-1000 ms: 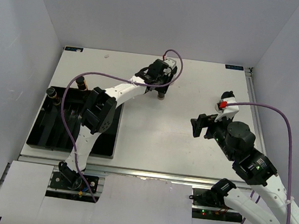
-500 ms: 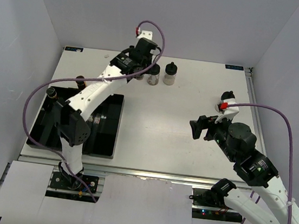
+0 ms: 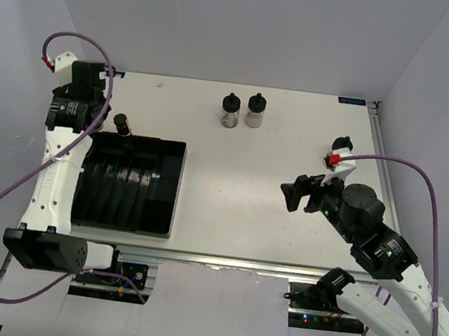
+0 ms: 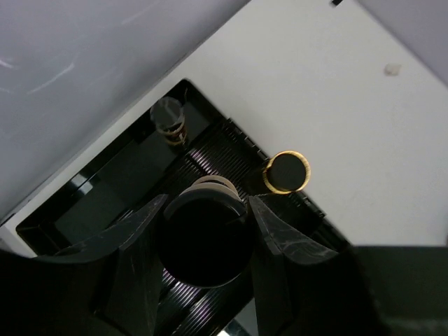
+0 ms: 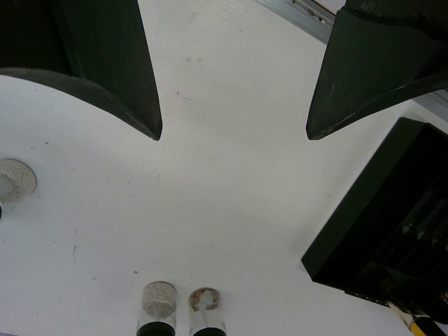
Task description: Organize the condiment bottles
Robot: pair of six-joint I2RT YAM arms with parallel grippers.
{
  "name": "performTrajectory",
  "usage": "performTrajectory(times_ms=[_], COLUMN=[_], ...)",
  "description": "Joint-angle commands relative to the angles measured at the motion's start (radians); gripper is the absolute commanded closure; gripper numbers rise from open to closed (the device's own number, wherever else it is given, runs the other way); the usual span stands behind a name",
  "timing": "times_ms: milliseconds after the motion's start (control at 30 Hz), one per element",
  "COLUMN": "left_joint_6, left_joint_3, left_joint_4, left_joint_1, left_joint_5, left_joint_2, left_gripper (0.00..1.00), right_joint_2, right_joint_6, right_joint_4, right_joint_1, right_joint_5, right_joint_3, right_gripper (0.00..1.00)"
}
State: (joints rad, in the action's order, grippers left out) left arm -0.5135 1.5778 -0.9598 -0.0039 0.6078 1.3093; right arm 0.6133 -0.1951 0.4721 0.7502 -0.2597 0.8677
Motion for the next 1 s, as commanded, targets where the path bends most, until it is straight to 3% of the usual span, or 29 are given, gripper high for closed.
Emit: performTrajectory(times_ms=[0,167,533,967], left_joint_6=[-0.029,-0.011,-0.003,-0.021], left_joint_3=[-0.149,-0.309,-0.562,-0.586], left_joint_4=[0.036,0.156,0.409,0.527], left_joint_1=[0.125,0.276,0.324,0.383], left_joint_5=[-0.074,-0.144,-0.042,-0.074], left_joint_2=[-0.041,-0.102,-0.169,-0.062], left_gripper=[1.00,1.00,1.00,1.00], right_joint_2=[0.000,-0.009,0.000,0.020], right_joint_6=[-0.001,0.003,-0.009,0.006], right_joint_4=[-0.008,0.002,-0.015,-0.032], right_joint_1=[0.001,0.001,0.002,0.002], right_joint_5=[0.028,0.011,0.028,-0.007], right_joint_3=[0.025,0.023,0.005,-0.016], right_gripper=[0.10,0.10,0.10,0.10])
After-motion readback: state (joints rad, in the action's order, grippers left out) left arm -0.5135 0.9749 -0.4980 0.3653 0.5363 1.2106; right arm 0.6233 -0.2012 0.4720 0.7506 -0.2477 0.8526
